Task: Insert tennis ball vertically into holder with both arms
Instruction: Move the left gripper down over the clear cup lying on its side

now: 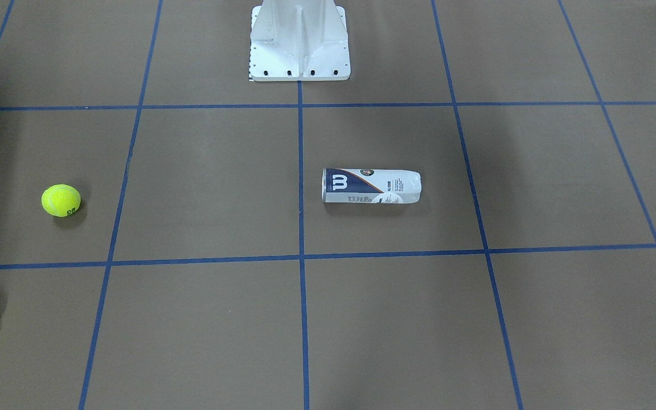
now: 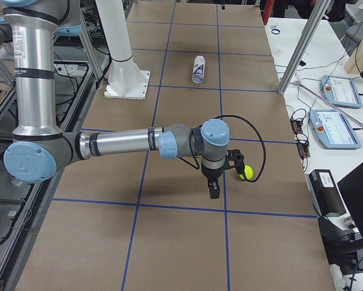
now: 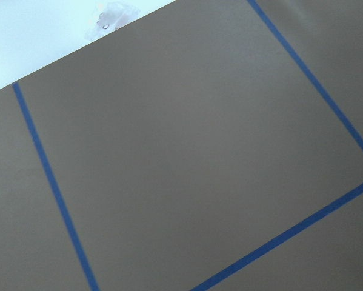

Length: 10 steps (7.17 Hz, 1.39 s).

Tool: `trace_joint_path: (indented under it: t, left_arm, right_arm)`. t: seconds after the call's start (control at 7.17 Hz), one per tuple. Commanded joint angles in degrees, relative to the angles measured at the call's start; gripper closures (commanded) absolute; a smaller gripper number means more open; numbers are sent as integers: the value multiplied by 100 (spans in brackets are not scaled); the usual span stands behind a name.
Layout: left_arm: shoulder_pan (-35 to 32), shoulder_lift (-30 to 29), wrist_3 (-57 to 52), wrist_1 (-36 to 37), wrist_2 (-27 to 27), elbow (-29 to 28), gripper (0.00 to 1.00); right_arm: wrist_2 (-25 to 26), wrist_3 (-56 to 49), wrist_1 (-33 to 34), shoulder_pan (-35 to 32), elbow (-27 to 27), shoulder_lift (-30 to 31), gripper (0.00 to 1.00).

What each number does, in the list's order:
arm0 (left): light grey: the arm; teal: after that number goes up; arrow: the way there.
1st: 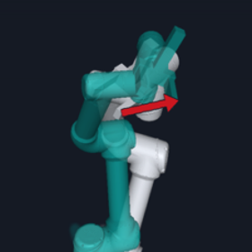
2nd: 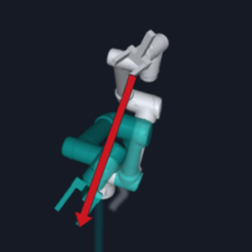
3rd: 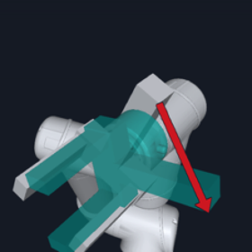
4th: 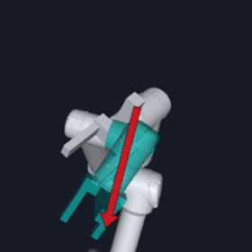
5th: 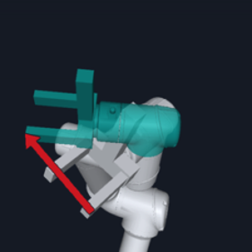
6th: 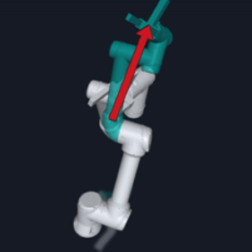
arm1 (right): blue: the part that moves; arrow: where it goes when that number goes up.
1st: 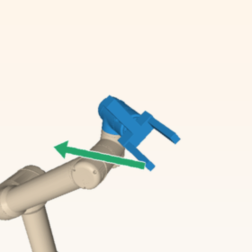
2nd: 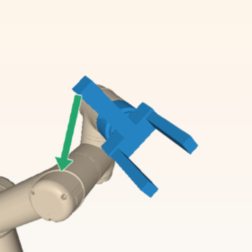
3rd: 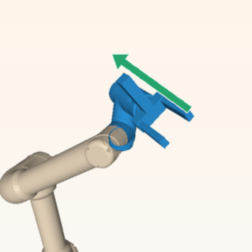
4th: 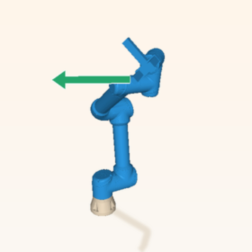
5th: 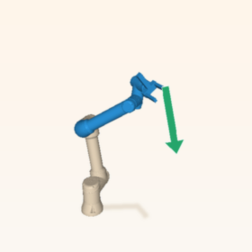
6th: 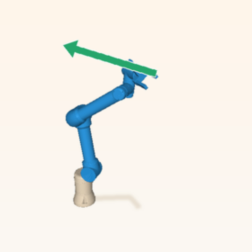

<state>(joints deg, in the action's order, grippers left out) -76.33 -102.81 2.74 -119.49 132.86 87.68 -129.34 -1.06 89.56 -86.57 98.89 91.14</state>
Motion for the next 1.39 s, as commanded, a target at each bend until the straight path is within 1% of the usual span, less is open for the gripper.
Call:
trace_joint_path:
  t: [0.0, 0.14, 0.28, 0.42, 0.56, 0.7, 0.84, 0.98, 1.11, 1.25]
  left_arm:
    - [826, -580, -19, -991, -58, -31, 1]
    - [1222, -939, -115, -1232, -76, -23, 1]
    - [1522, -1317, -55, -1217, -76, -23, 1]
    - [1812, -1686, 24, -1217, -241, -31, 0]
    - [2189, -1942, 51, -1235, -817, 3, 0]
    - [2610, -2058, -1, -1183, -1598, 117, 0]
    - [2962, -2102, -54, -965, -1658, 135, 0]
    - [3175, -2129, -368, -388, -1658, 397, 1]
    - [3386, -2207, -884, 714, -1667, 895, 1]
    - [3571, -2513, -1316, 1804, -1693, 1179, 1]
  right_arm:
    - [-3, 0, 9, 0, -10, 0, 0]
    - [-3, 0, 0, -8, -10, 9, 0]
    - [-3, 0, 9, 0, -10, 9, 0]
    - [-3, 0, 0, -8, -10, 9, 0]
    - [-3, 0, 0, -9, -1, 9, 0]
    - [-3, 0, 9, -9, -1, 9, 0]
    - [5, 0, 9, -9, -1, 9, 0]
    - [6, 0, 9, -9, -10, 9, 0]
    - [6, 0, 9, -9, -10, 9, 0]
    - [6, 0, 9, -9, -10, 9, 0]
